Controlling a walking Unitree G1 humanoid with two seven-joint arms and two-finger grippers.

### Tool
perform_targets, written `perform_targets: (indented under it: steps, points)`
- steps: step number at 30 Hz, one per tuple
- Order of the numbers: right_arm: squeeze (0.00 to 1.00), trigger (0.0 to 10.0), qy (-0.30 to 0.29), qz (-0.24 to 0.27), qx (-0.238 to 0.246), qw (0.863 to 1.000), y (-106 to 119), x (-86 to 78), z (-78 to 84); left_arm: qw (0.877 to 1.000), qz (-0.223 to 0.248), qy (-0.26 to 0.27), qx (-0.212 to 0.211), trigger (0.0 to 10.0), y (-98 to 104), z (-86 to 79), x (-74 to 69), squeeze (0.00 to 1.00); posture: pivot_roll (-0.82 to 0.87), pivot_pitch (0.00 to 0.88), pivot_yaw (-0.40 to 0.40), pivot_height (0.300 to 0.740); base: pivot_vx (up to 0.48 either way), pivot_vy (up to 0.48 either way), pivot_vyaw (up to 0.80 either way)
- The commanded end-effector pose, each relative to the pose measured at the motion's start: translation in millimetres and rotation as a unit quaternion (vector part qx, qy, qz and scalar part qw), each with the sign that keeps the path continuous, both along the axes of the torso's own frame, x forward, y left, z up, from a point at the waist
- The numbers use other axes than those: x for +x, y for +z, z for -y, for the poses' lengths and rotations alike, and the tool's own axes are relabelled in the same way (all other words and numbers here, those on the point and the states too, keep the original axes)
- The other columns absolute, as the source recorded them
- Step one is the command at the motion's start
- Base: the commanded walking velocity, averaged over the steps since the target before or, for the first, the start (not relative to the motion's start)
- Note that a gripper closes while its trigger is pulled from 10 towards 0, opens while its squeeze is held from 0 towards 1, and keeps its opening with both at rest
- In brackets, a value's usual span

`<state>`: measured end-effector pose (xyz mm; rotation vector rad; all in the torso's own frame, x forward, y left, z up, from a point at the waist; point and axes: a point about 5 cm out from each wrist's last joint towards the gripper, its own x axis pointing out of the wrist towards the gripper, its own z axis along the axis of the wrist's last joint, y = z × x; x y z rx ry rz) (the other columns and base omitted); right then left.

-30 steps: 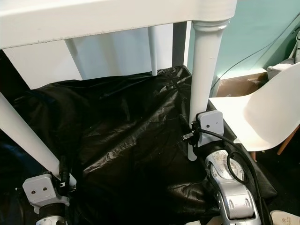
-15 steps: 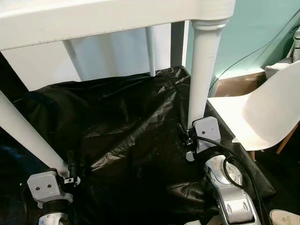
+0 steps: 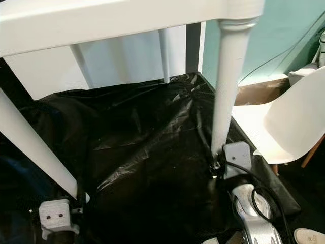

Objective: Building children table

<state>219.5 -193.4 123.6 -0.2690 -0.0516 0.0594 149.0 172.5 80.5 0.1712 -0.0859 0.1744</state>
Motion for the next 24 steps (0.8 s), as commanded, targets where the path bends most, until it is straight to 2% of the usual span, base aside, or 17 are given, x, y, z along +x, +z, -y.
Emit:
perform_targets:
  steps: [1, 7, 16, 18, 24]
  points:
    - [0.0, 10.0, -0.049, -0.001, 0.001, 0.999, -1.8, -4.1, 18.3, 0.998, -0.018, 0.06, 0.008, 10.0, -8.1, -13.0, -5.6, 0.0, -0.05, 0.0, 0.077, 0.74, 0.0, 0.0, 0.0]
    - [0.0, 10.0, -0.028, 0.016, 0.02, 0.999, 5.1, -6.5, 10.6, 0.998, -0.016, 0.064, 0.008, 10.0, -10.5, -14.8, -6.8, 0.0, -0.04, 0.0, 0.078, 0.74, 0.0, 0.0, 0.0]
    - [0.0, 10.0, -0.03, 0.026, 0.026, 0.999, 5.3, -16.2, 14.3, 0.995, -0.027, 0.097, -0.015, 10.0, -20.8, -25.8, -15.5, 0.0, -0.05, 0.0, 0.083, 0.74, 0.0, 0.0, 0.0]
    - [0.0, 10.0, -0.012, 0.017, 0.067, 0.998, 4.6, -19.6, 15.1, 0.996, -0.026, 0.081, -0.009, 10.0, -21.4, -25.4, -19.6, 0.0, -0.05, 0.0, 0.085, 0.74, 0.0, 0.0, 0.0]
    - [0.0, 10.0, 0.027, 0.005, 0.099, 0.995, 2.9, -21.2, 9.9, 0.997, -0.029, 0.074, -0.012, 10.0, -24.8, -25.5, -21.0, 0.0, -0.05, 0.0, 0.087, 0.74, 0.0, 0.0, 0.0]
